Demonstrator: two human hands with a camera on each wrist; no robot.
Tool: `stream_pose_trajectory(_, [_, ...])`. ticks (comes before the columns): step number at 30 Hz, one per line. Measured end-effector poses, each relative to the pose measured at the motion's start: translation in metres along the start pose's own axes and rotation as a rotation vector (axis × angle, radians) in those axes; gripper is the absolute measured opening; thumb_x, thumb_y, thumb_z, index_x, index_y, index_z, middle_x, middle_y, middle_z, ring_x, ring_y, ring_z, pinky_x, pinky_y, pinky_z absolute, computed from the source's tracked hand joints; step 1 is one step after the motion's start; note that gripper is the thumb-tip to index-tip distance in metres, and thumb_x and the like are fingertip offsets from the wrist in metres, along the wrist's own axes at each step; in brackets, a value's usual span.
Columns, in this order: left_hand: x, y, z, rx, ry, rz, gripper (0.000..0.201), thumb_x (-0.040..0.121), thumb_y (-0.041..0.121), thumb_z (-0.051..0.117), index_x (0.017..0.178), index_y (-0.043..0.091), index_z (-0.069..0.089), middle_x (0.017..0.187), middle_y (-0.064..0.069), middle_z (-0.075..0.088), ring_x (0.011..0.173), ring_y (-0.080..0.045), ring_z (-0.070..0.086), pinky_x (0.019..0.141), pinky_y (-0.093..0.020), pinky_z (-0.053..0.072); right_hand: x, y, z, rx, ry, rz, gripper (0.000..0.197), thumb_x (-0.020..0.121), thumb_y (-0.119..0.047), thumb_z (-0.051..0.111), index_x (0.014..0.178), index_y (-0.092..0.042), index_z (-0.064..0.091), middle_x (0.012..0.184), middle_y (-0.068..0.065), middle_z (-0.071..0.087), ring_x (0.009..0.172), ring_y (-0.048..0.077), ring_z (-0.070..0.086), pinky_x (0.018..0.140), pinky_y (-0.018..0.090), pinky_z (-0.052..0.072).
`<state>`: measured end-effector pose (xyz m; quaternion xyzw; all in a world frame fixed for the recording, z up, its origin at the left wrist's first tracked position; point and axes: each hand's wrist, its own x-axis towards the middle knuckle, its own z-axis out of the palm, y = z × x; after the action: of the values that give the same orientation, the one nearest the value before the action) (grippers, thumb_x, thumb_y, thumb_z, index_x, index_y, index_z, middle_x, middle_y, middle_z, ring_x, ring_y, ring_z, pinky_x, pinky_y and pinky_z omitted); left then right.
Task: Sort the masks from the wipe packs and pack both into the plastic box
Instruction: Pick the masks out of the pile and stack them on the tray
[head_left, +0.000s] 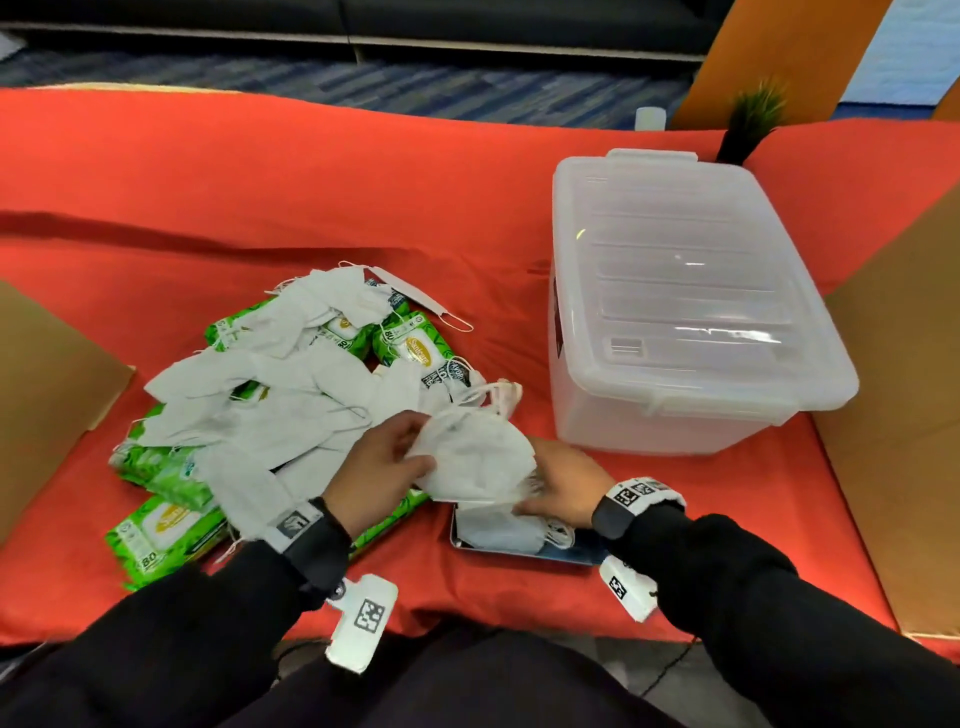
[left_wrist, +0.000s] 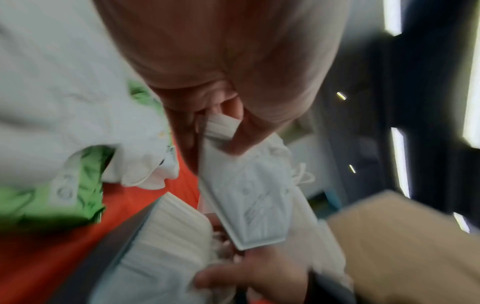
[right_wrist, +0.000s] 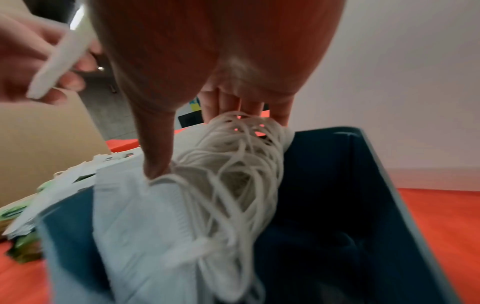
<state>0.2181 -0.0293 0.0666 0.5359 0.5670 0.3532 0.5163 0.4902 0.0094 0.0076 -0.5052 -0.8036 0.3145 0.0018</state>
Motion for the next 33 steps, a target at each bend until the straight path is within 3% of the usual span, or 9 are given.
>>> stream_pose_trajectory(4, [-0.008,0.002,0.029,0.586,-0.24,0.45,0.037,0.088,0.011,0.057,0.119,0.029,0.059,0.105,0.007,0.072,0.093,-0.014,0.068,0.08,-0.029,0.052,0.018,0.01,-0.008,0.087,-0.086,0.025,0.032,0.084,-0.039,0.07,0.114,-0.028,0.068,0.108,-0.007,0.067,0.097,0.014,0.065,0.087,0.034,0.049])
stream_pose_trajectory(10, [0.002,-0.032,0.076,1.135,-0.601,0.392,0.056,0.091,0.012,0.051,0.145,0.026,0.041,0.116,-0.006,0.065,0.096,-0.033,0.065,0.073,-0.043,0.05,0.021,0.009,-0.008,-0.01,-0.042,-0.011,0.078,0.065,-0.05,0.088,0.132,-0.022,0.06,0.124,0.001,0.064,0.112,0.021,0.06,0.097,0.036,0.047])
stream_pose_trajectory(13, [0.004,-0.036,0.079,1.285,-0.577,0.467,0.041,0.089,0.014,0.055,0.13,0.018,0.053,0.11,-0.005,0.063,0.096,-0.033,0.065,0.071,-0.044,0.053,0.001,0.011,-0.008,0.106,0.135,0.025,0.07,0.07,-0.044,0.087,0.132,-0.026,0.06,0.129,-0.003,0.061,0.118,0.015,0.054,0.104,0.032,0.042])
stream_pose_trajectory(16, [0.005,-0.045,0.073,1.21,-0.424,0.587,0.027,0.086,0.033,0.058,0.111,0.024,0.063,0.097,0.005,0.063,0.088,-0.021,0.061,0.069,-0.037,0.051,-0.025,0.018,-0.003,0.535,0.438,0.248,0.025,0.08,-0.026,0.083,0.1,-0.027,0.068,0.099,-0.006,0.07,0.092,0.013,0.064,0.087,0.03,0.05])
stream_pose_trajectory(18, [0.006,-0.051,0.068,1.134,-0.374,0.522,0.021,0.088,0.038,0.058,0.104,0.027,0.064,0.095,0.007,0.063,0.089,-0.02,0.062,0.069,-0.035,0.05,-0.04,0.019,0.004,0.92,0.457,0.475,0.01,0.087,-0.018,0.076,0.093,-0.018,0.068,0.089,-0.001,0.072,0.088,0.021,0.067,0.076,0.033,0.051])
stream_pose_trajectory(21, [0.007,-0.052,0.06,1.078,-0.393,0.368,0.019,0.09,0.036,0.058,0.107,0.029,0.063,0.101,0.007,0.063,0.094,-0.018,0.063,0.074,-0.033,0.047,-0.057,0.01,0.02,1.233,0.333,0.685,0.025,0.093,-0.02,0.07,0.115,-0.01,0.065,0.109,0.004,0.073,0.104,0.019,0.067,0.081,0.029,0.049])
stream_pose_trajectory(27, [0.009,-0.057,0.032,0.492,-0.046,-0.077,0.041,0.069,0.045,0.086,0.097,0.035,0.058,0.092,0.014,0.065,0.08,-0.004,0.064,0.074,-0.024,0.053,-0.042,-0.009,0.027,1.33,0.236,0.73,0.036,0.097,-0.04,0.065,0.123,-0.016,0.063,0.113,0.0,0.073,0.101,0.015,0.068,0.08,0.03,0.052])
stream_pose_trajectory(30, [0.008,-0.068,0.034,0.131,-0.102,-0.413,0.04,0.08,0.031,0.085,0.112,0.026,0.063,0.107,-0.004,0.069,0.094,-0.019,0.072,0.078,-0.041,0.063,-0.031,-0.013,0.033,1.661,0.04,0.793,0.049,0.098,-0.047,0.059,0.13,-0.009,0.063,0.121,0.014,0.073,0.115,0.031,0.068,0.102,0.046,0.052])
stream_pose_trajectory(33, [0.006,-0.071,0.038,0.075,-0.091,-0.422,0.039,0.082,0.021,0.084,0.115,0.02,0.066,0.107,-0.011,0.07,0.093,-0.025,0.073,0.072,-0.045,0.064,-0.027,-0.017,0.03,1.824,-0.057,0.744,0.057,0.102,-0.051,0.05,0.132,-0.005,0.062,0.131,0.021,0.067,0.122,0.037,0.064,0.102,0.049,0.05])
